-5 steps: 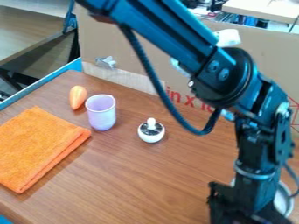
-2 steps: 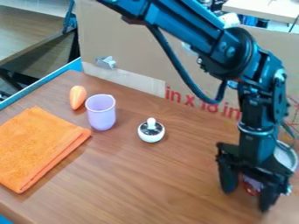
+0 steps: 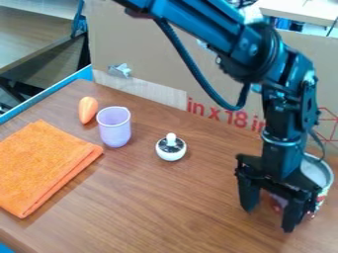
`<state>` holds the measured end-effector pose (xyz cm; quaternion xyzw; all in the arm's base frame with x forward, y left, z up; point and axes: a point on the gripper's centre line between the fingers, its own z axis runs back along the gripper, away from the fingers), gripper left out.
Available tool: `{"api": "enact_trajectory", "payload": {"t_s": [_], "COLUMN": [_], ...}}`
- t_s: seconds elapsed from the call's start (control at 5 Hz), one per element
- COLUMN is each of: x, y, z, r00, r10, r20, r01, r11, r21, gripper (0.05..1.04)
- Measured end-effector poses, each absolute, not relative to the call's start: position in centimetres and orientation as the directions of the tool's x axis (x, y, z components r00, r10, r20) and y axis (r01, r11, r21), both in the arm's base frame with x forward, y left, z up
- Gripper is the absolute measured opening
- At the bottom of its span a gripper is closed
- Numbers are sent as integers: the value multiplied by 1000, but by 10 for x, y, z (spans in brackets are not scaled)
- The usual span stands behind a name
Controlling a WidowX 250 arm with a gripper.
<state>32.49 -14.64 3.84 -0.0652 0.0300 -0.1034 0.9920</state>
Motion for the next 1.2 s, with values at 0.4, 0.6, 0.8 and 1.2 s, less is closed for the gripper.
{"api": "enact_trajectory", "payload": {"t_s": [0.4, 0.6, 0.8, 1.2], "x": [270, 235, 209, 184], "y": [-119, -94, -56, 9], "z": [89, 110, 114, 117], "r00": [975, 965, 976, 993], "r10": [-218, -251, -178, -40], "r20": [-34, -81, -123, -113], "r01": [214, 249, 180, 45], "r11": [972, 968, 984, 998], "r21": [-94, -30, -1, 37], "gripper": [1002, 1002, 1002, 1002]}}
